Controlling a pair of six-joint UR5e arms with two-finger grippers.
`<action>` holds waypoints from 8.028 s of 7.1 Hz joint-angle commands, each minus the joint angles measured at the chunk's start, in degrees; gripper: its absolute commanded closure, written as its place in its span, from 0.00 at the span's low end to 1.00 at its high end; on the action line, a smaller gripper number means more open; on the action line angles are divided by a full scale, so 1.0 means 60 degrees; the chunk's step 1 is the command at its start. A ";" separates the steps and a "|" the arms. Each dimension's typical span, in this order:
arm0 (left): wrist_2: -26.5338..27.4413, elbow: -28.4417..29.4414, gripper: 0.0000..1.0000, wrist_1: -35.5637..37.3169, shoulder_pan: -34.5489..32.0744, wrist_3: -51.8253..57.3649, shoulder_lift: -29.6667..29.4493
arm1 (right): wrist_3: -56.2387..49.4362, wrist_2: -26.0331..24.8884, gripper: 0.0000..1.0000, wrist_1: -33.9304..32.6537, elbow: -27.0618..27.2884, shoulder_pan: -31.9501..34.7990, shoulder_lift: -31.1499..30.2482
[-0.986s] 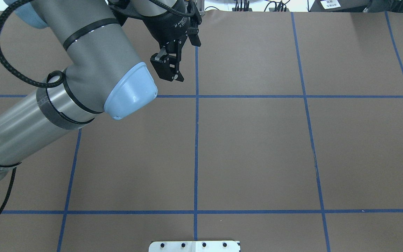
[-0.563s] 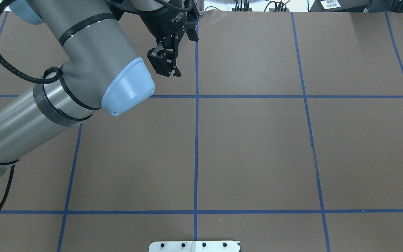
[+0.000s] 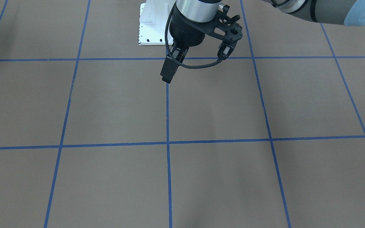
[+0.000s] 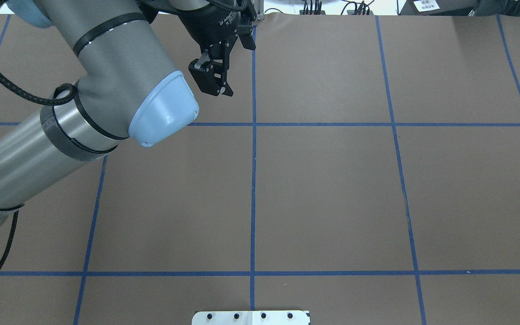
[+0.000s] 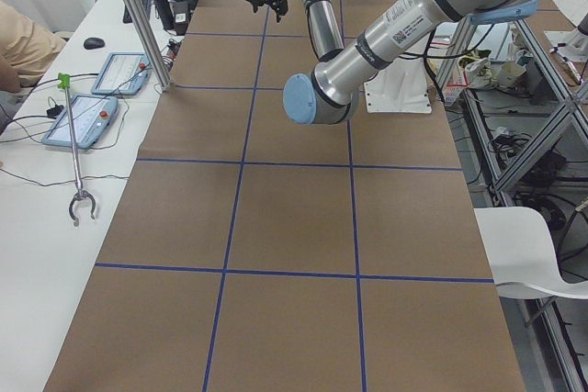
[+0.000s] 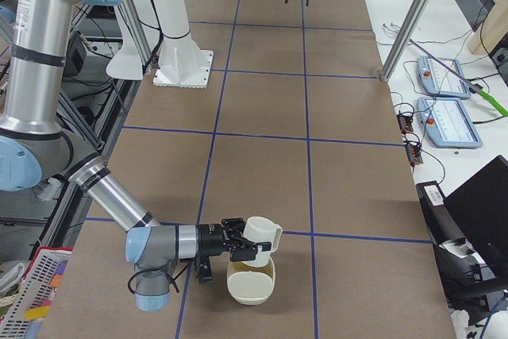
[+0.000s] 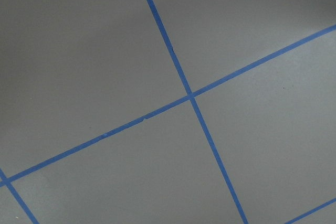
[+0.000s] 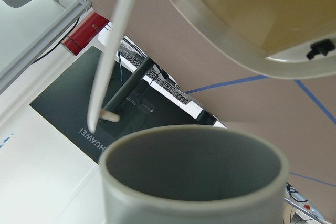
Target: Left arm hands cup to right arm to dump lemon
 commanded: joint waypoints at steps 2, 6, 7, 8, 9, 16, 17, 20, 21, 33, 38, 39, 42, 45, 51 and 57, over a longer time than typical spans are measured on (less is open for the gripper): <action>0.0015 -0.0004 0.00 0.0002 0.0008 -0.0001 0.0008 | -0.0977 0.0885 0.78 -0.0244 0.1054 -0.0019 -0.0019; 0.0000 -0.0019 0.00 0.0002 0.0037 -0.0001 0.0038 | -0.4869 0.0906 0.77 -0.1648 0.1997 -0.1319 0.0709; 0.0000 -0.0135 0.00 -0.0012 0.0052 -0.0001 0.0052 | -0.6417 0.0862 0.75 -0.2247 0.2040 -0.1685 0.1119; -0.0014 -0.0165 0.00 0.0002 0.0066 -0.0001 0.0052 | -0.7651 0.0774 0.75 -0.2906 0.2185 -0.1979 0.1515; -0.0014 -0.0253 0.00 0.0002 0.0067 -0.0001 0.0067 | -0.8881 0.0396 0.75 -0.4145 0.2796 -0.2417 0.1635; 0.0439 -0.0298 0.00 -0.0217 0.0682 -0.0001 -0.0109 | -1.7972 -0.5895 0.73 -1.1135 0.6460 -0.7539 0.2615; 0.1005 -0.0080 0.00 -0.0624 0.0870 0.0014 -0.0109 | -1.8208 -0.7849 0.73 -1.2479 0.6537 -0.8984 0.3516; 0.1861 0.0490 0.00 -0.0628 0.1063 0.1110 -0.0182 | -1.8225 -1.1202 0.74 -1.6626 0.7106 -1.1221 0.5661; 0.1832 0.0900 0.00 -0.0526 0.1121 0.1374 -0.0472 | -1.8239 -1.2007 0.73 -1.7783 0.7094 -1.1718 0.6172; 0.0952 0.1490 0.34 0.0954 0.2264 0.4174 -0.1237 | -1.8196 -1.4839 0.71 -1.8484 0.7064 -1.3407 0.6719; 0.0952 0.1534 0.54 0.1013 0.2264 0.4086 -0.1237 | -1.8196 -1.4974 0.69 -1.8440 0.7167 -1.3496 0.6690; 0.0952 0.1534 0.60 0.1027 0.2249 0.4086 -0.1222 | -1.8181 -1.4974 0.69 -1.8440 0.7167 -1.3496 0.6690; 0.0967 0.1534 0.68 0.1028 0.2249 0.4086 -0.1207 | -1.8181 -1.4945 0.69 -1.8425 0.7211 -1.3496 0.6675; 0.0967 0.1447 1.00 0.1449 0.2249 0.4072 -0.1237 | -1.8166 -1.4901 0.69 -1.8425 0.7226 -1.3496 0.6660; 0.0938 0.0818 1.00 0.1525 0.2147 0.4072 -0.1266 | -1.8064 -1.4813 0.00 -1.8439 0.6540 -1.3759 0.6602; 0.1054 -0.3048 1.00 0.1467 0.1255 0.7266 0.2606 | -1.9533 -1.0094 0.00 -1.8366 0.8331 -1.2110 0.4955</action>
